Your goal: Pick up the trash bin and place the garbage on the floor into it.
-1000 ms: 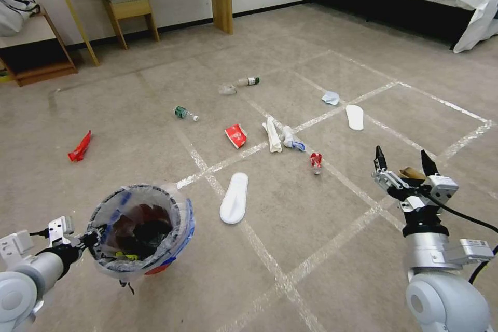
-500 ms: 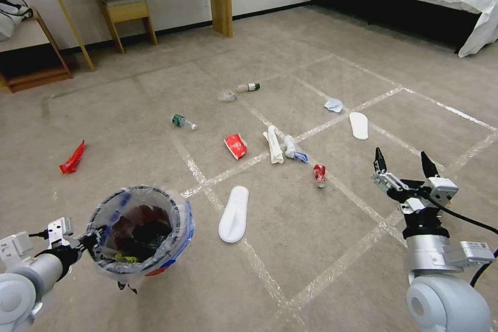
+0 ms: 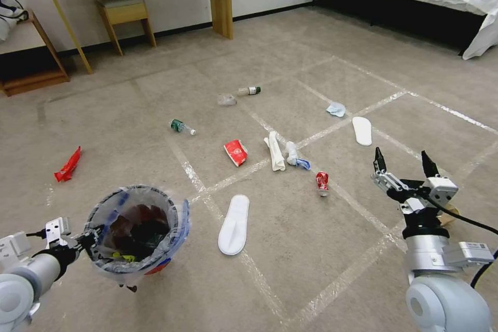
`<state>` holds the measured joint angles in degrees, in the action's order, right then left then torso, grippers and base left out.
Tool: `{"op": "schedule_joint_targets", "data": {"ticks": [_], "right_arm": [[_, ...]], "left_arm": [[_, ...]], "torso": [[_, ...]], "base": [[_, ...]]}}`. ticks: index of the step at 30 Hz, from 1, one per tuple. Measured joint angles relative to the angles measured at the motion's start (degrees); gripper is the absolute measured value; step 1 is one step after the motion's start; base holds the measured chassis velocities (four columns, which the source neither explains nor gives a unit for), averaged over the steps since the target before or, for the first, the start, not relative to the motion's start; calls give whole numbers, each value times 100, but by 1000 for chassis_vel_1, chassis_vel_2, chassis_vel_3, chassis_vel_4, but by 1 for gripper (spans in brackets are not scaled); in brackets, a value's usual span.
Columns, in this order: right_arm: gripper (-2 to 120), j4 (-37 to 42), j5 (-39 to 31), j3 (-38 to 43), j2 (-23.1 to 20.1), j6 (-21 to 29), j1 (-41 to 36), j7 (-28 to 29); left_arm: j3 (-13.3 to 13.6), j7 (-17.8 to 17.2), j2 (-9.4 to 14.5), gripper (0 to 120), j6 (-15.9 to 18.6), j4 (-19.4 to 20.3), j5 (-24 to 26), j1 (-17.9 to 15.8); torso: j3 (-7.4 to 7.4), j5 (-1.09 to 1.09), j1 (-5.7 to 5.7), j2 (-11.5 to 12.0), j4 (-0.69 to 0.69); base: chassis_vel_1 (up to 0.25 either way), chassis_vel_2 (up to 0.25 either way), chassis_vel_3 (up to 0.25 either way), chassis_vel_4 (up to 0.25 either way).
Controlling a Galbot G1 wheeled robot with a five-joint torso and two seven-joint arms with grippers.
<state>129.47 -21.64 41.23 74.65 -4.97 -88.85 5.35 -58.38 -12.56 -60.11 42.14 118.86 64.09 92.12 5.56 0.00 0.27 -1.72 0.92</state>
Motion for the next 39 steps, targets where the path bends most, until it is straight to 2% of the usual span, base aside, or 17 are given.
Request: {"op": "schedule_joint_targets", "data": {"ticks": [14,39], "right_arm": [[100,-22,60,4,18,-41,-19,-33],[100,-79,48,3,-16,-124,-9,-93]], "left_arm": [[-2,-231,-12,1,-1,-36,305,22],[-5,-221,-81,1,-1,-57,328,34]], "torso": [[0,0,0,0,0],[1,0,0,-1,0]], "base": [[0,0,0,0],[0,0,0,0]]}}
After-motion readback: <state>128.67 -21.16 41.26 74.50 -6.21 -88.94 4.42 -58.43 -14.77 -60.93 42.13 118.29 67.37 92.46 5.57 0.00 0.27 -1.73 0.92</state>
